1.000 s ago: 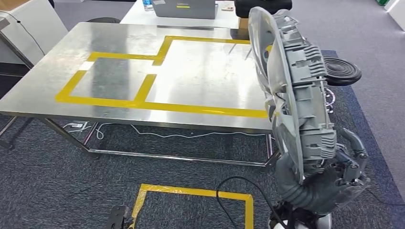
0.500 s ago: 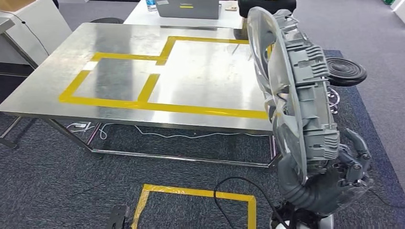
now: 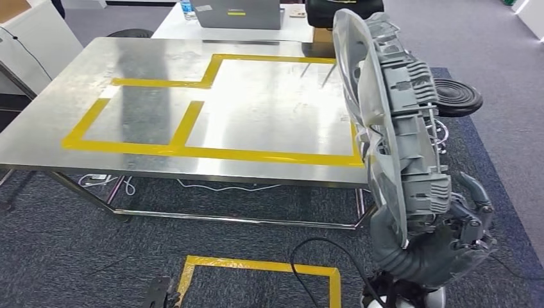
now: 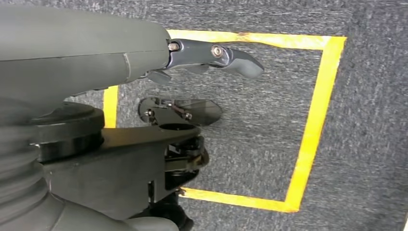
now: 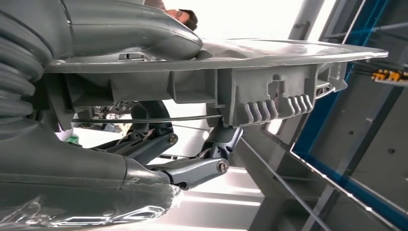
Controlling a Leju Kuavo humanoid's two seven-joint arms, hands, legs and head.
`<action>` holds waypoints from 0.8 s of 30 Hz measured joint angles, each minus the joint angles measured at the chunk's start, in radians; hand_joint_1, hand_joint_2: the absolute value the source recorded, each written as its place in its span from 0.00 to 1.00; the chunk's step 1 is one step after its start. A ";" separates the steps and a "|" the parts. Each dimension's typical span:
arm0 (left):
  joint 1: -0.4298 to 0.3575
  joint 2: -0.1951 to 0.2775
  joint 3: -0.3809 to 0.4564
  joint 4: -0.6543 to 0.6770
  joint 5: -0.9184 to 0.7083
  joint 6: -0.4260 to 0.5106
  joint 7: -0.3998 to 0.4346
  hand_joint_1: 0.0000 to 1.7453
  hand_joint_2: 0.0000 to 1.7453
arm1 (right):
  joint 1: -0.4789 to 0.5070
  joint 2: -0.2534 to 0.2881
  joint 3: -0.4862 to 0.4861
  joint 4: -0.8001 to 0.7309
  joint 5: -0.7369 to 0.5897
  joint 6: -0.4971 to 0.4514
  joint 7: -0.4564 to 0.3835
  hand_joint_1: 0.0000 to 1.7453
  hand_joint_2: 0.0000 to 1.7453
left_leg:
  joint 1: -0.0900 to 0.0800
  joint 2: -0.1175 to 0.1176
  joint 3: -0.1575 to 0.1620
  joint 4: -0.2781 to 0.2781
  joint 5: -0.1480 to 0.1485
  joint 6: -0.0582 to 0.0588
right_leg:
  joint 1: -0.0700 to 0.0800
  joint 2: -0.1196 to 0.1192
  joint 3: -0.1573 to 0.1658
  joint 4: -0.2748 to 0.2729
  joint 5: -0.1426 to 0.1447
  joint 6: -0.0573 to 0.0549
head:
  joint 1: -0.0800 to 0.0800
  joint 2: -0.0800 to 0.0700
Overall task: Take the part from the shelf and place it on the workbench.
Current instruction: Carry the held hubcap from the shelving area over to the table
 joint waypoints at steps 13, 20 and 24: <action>0.002 -0.003 0.001 0.000 -0.014 -0.004 -0.006 0.00 1.00 | 0.000 0.000 0.000 0.001 -0.002 0.000 0.000 1.00 1.00 | -0.001 0.001 0.060 -0.010 -0.044 0.031 | -0.003 -0.015 -0.111 0.110 0.033 0.028 | 0.015 0.000; -0.001 -0.004 0.001 0.000 -0.016 0.023 0.023 0.00 1.00 | 0.000 0.000 0.000 0.001 -0.003 0.000 0.001 1.00 1.00 | -0.004 0.001 0.047 0.020 -0.080 -0.005 | -0.002 -0.012 -0.065 0.001 0.057 -0.007 | 0.007 0.000; 0.001 -0.003 0.001 0.000 -0.016 0.031 0.032 0.00 1.00 | 0.000 0.000 0.000 0.002 -0.005 0.000 0.001 1.00 1.00 | -0.003 0.001 -0.075 0.251 -0.176 -0.014 | -0.002 -0.014 -0.059 -0.001 0.052 -0.018 | 0.002 0.000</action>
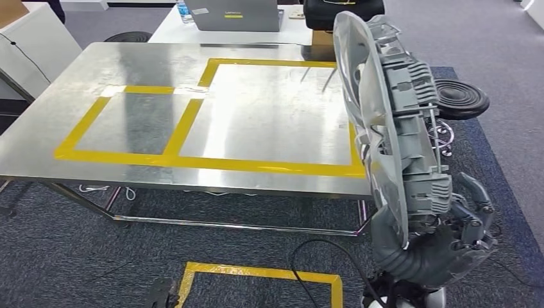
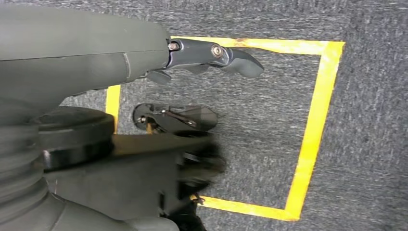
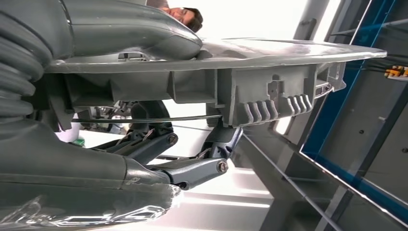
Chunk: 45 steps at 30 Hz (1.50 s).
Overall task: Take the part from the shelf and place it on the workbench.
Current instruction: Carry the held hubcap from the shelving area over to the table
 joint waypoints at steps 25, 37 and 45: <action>-0.001 -0.002 0.007 0.000 -0.005 -0.011 -0.013 0.00 1.00 | 0.000 0.000 0.001 0.006 -0.003 0.000 0.000 1.00 1.00 | -0.001 -0.003 0.159 -0.268 0.101 0.020 | 0.004 0.003 -0.020 0.004 0.020 0.021 | 0.007 0.000; -0.002 -0.002 0.007 0.000 -0.012 0.009 -0.020 0.00 1.00 | -0.001 0.000 0.001 0.008 -0.003 0.000 -0.001 1.00 1.00 | 0.007 -0.005 0.108 -0.249 0.144 0.004 | 0.002 0.007 0.000 0.001 0.002 0.020 | -0.005 0.000; -0.002 -0.002 0.008 0.000 -0.012 0.012 -0.020 0.00 1.00 | -0.001 0.000 0.001 0.008 -0.004 0.000 -0.001 1.00 1.00 | 0.007 -0.005 0.119 -0.264 0.143 0.047 | -0.003 0.002 -0.109 0.235 -0.119 0.052 | 0.008 0.000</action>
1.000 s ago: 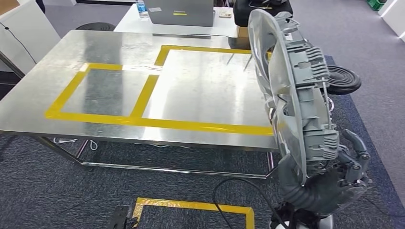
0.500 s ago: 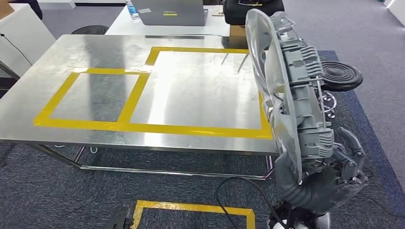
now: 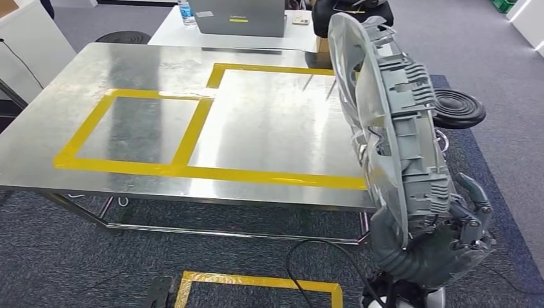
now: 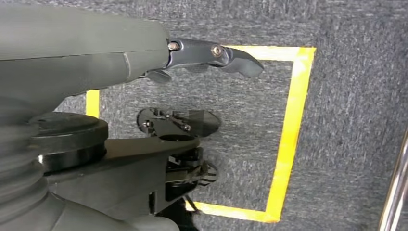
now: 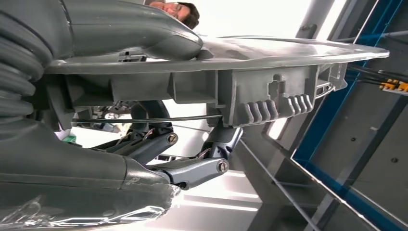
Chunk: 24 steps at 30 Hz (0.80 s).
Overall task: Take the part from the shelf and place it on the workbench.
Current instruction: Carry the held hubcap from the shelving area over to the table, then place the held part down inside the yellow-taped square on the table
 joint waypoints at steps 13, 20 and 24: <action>-0.001 0.000 0.001 0.000 -0.002 -0.104 -0.038 0.00 1.00 | 0.000 0.000 0.001 0.000 -0.007 0.000 0.000 1.00 1.00 | -0.003 0.001 0.006 0.074 -0.083 -0.047 | 0.000 -0.004 0.160 -0.240 0.087 -0.048 | -0.007 0.000; 0.003 0.002 0.004 0.000 -0.001 -0.037 0.000 0.00 1.00 | 0.000 0.000 0.001 0.000 -0.004 0.000 0.000 1.00 1.00 | -0.004 0.001 -0.148 0.154 0.035 -0.046 | 0.001 0.008 0.233 -0.243 0.019 -0.046 | -0.012 0.000; 0.002 0.002 0.008 0.000 -0.008 -0.016 0.012 0.00 1.00 | -0.001 0.000 0.001 0.001 -0.003 0.000 0.001 1.00 1.00 | -0.010 0.000 -0.100 0.030 0.075 -0.025 | 0.007 0.013 0.252 -0.249 -0.015 -0.027 | -0.010 0.000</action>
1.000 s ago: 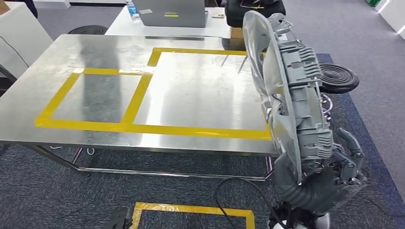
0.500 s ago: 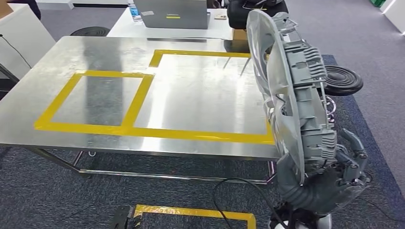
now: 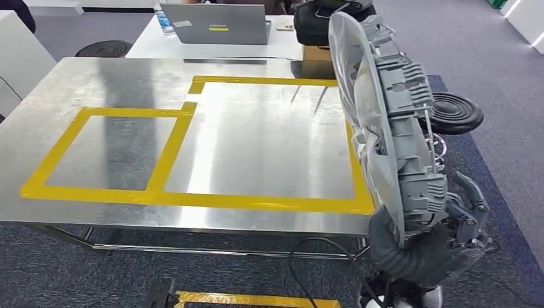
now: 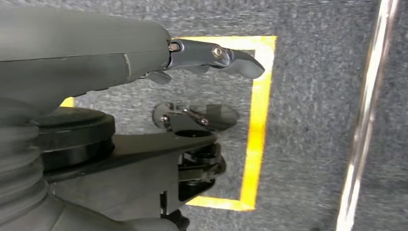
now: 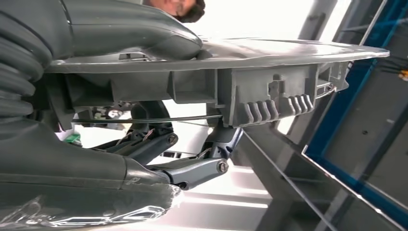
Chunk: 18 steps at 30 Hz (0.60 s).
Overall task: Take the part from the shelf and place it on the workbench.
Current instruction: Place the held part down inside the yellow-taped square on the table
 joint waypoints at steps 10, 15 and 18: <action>-0.002 -0.005 0.001 0.000 -0.024 0.056 0.011 0.00 1.00 | -0.001 0.000 0.000 0.003 0.003 0.000 0.004 1.00 1.00 | 0.007 -0.002 0.045 -0.011 -0.044 0.029 | -0.004 -0.013 -0.203 0.247 -0.019 0.027 | 0.006 0.000; -0.005 -0.006 0.002 0.000 -0.016 0.075 0.007 0.00 1.00 | -0.001 0.000 0.000 0.004 0.005 0.000 0.002 1.00 1.00 | 0.000 -0.005 0.066 -0.010 -0.060 0.007 | -0.001 -0.013 -0.131 0.035 0.105 0.009 | 0.005 0.000; -0.006 -0.007 0.003 0.000 -0.013 0.080 0.005 0.00 1.00 | -0.001 0.000 0.000 0.004 0.008 0.000 0.002 1.00 1.00 | 0.002 -0.003 0.060 0.003 -0.073 -0.009 | -0.003 -0.011 -0.131 0.028 0.112 -0.010 | 0.002 0.000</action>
